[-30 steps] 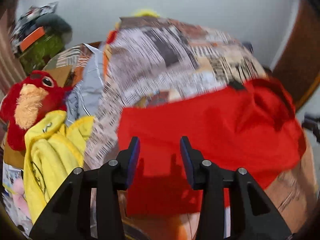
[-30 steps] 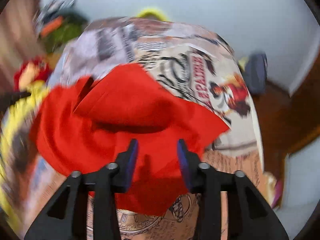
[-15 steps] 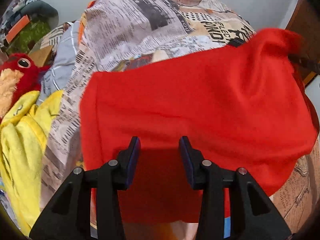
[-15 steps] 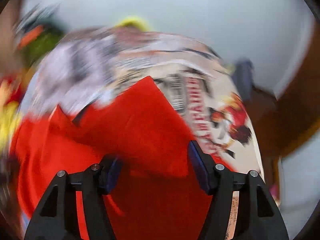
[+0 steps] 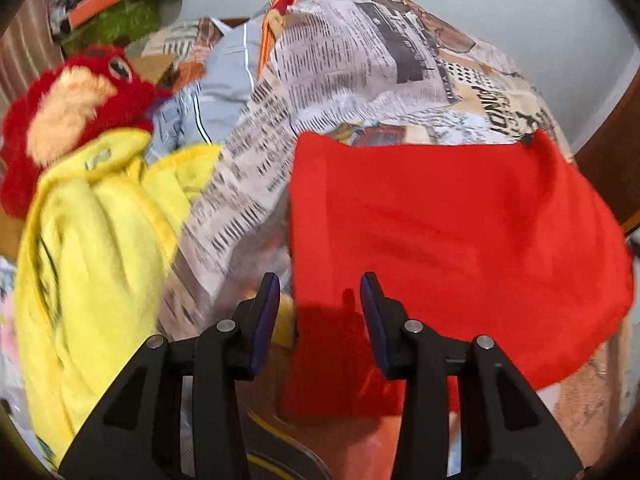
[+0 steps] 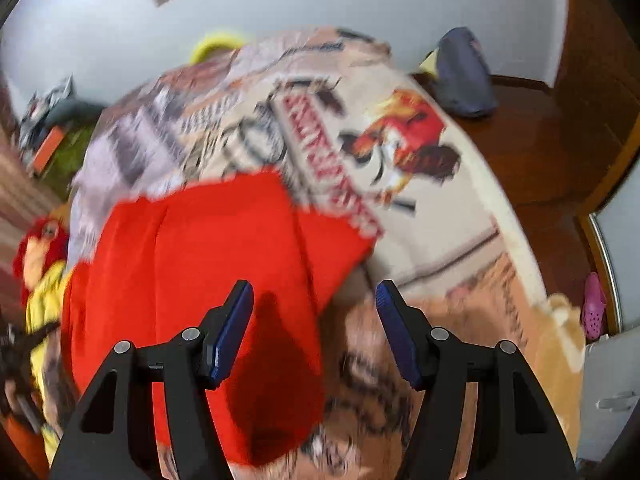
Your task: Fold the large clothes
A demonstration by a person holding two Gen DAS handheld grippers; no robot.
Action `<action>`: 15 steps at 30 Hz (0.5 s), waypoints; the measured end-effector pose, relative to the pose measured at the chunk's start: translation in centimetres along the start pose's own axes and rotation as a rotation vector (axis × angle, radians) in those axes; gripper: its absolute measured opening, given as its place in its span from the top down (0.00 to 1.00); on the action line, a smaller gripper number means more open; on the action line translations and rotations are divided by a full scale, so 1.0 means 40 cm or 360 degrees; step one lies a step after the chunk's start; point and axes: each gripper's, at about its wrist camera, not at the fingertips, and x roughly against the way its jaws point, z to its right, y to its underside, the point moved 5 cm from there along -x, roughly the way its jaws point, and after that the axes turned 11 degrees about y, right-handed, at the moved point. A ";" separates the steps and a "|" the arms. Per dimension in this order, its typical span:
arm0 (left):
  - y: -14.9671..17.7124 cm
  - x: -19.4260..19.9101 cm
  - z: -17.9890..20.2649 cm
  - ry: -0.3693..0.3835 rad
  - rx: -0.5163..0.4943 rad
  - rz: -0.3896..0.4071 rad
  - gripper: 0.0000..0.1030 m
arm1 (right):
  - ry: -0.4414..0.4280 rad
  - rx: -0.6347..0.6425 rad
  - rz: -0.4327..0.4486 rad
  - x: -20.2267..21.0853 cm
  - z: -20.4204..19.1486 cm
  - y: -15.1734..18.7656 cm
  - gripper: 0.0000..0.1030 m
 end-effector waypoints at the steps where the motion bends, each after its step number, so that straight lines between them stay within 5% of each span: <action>1: 0.013 0.001 0.008 0.0043 0.0023 -0.0008 0.60 | -0.0018 -0.0001 -0.0042 -0.016 -0.007 0.023 0.42; 5: 0.069 -0.023 0.057 0.0132 0.0004 -0.0067 0.58 | -0.0071 0.0064 -0.0241 -0.080 -0.028 0.127 0.42; 9: 0.129 -0.077 0.062 -0.0047 -0.0105 -0.0160 0.57 | 0.0023 0.0120 -0.0207 -0.081 -0.018 0.194 0.39; 15: 0.156 -0.033 0.052 -0.0082 -0.0088 -0.0086 0.57 | 0.0265 0.0225 -0.0111 -0.015 -0.002 0.170 0.40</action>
